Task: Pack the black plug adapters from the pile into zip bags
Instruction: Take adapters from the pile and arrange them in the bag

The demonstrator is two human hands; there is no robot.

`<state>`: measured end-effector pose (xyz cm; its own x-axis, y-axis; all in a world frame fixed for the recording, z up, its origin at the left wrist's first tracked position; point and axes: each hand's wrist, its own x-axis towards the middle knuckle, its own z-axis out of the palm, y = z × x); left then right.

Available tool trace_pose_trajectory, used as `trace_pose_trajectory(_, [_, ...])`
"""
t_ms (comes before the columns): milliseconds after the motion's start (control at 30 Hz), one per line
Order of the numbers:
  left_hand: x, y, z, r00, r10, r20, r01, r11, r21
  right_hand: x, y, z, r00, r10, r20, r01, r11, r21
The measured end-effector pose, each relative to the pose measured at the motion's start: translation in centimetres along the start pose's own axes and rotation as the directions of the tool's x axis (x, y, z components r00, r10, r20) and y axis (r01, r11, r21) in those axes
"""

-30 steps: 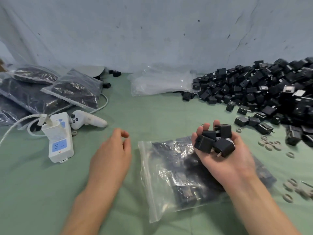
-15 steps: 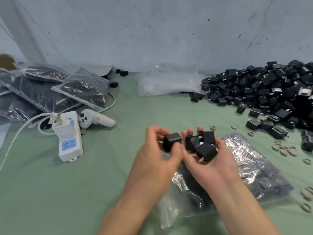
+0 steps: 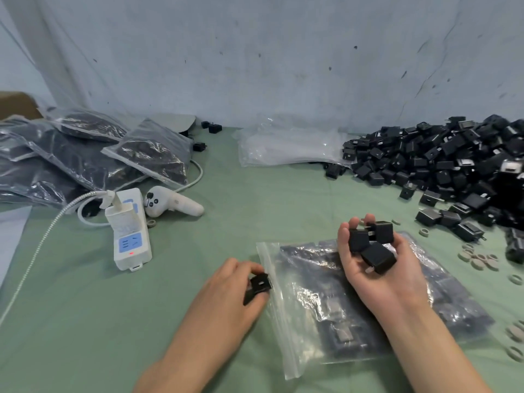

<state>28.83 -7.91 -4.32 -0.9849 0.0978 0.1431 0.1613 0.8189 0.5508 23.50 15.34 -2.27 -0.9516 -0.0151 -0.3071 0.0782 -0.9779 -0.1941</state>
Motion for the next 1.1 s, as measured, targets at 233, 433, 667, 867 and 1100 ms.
trace_pose_trajectory(233, [-0.7, -0.6, -0.2, 0.971, 0.160, 0.177, -0.146, 0.985, -0.091, -0.2, -0.1, -0.2, 1.000, 0.000, 0.009, 0.000, 1.000, 0.008])
trace_pose_trajectory(433, [0.4, 0.1, 0.9, 0.986, 0.149, 0.072, -0.156, 0.982, 0.103, 0.0, -0.3, -0.5, 0.999, 0.045, 0.010, -0.044, 0.998, -0.039])
trace_pose_trajectory(667, [2.6, 0.9, 2.6, 0.994, 0.107, -0.021, -0.099, 0.968, 0.231, 0.2, -0.2, -0.3, 1.000, 0.028, -0.007, -0.028, 1.000, -0.004])
trace_pose_trajectory(867, [3.2, 0.6, 1.5, 1.000, 0.001, 0.004, -0.001, 0.992, 0.129, 0.4, -0.2, -0.3, 0.999, 0.053, 0.007, -0.053, 0.998, -0.035])
trace_pose_trajectory(1100, [3.2, 3.6, -1.1, 0.931, 0.065, -0.359, -0.154, 0.962, -0.225, 0.1, 0.6, -0.1, 0.991, 0.129, 0.038, -0.126, 0.990, -0.067])
